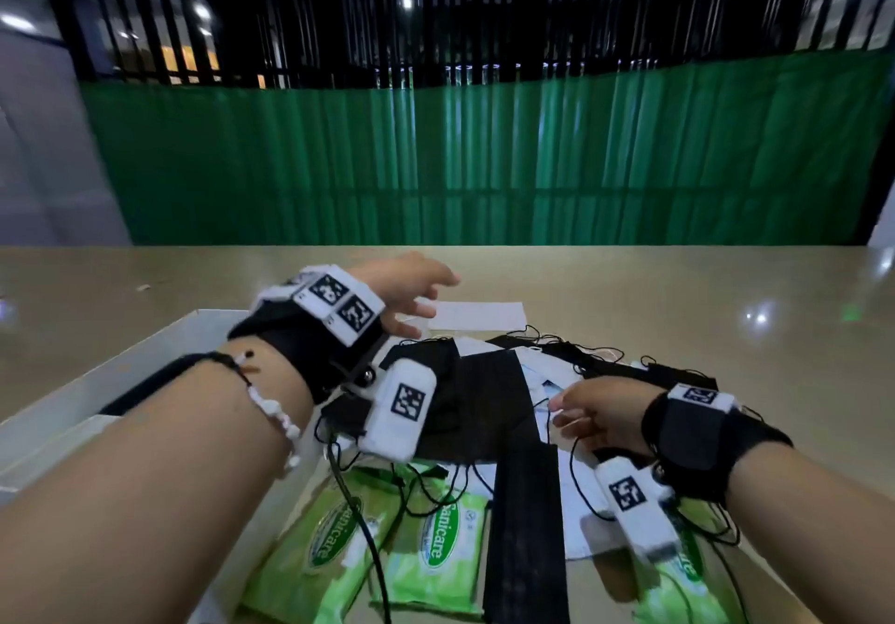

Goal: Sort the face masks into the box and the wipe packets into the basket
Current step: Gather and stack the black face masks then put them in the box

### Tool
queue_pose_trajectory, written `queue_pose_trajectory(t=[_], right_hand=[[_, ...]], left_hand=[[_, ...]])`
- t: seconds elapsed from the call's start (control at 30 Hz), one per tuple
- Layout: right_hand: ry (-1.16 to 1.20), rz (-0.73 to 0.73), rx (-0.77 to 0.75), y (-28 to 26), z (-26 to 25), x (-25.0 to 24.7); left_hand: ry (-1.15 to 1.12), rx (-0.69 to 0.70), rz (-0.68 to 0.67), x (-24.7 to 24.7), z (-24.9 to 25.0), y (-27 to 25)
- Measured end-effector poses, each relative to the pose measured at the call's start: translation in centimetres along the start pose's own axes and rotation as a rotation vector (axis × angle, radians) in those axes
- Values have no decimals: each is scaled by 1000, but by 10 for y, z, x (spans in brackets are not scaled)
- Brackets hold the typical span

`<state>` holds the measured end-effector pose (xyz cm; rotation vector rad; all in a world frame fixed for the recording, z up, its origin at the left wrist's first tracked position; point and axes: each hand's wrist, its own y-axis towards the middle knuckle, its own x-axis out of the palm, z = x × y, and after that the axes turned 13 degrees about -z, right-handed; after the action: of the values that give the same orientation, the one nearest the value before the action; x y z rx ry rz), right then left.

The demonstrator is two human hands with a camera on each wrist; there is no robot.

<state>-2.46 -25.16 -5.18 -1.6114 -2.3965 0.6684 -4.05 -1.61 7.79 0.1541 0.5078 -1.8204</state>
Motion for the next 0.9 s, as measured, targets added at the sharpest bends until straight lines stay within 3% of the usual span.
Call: queue_pose_trajectory(t=[0.17, 0.37, 0.7, 0.9], right_hand=[[-24, -3, -38, 5, 1, -3], [-171, 174, -117, -13, 3, -36], [-498, 402, 91, -38, 33, -83], [-561, 475, 287, -47, 38, -97]], left_hand=[[-50, -148, 80, 4, -46, 18], [-43, -280, 112, 16, -102, 34], [-61, -291, -93, 51, -110, 39], [-218, -261, -42, 59, -104, 57]])
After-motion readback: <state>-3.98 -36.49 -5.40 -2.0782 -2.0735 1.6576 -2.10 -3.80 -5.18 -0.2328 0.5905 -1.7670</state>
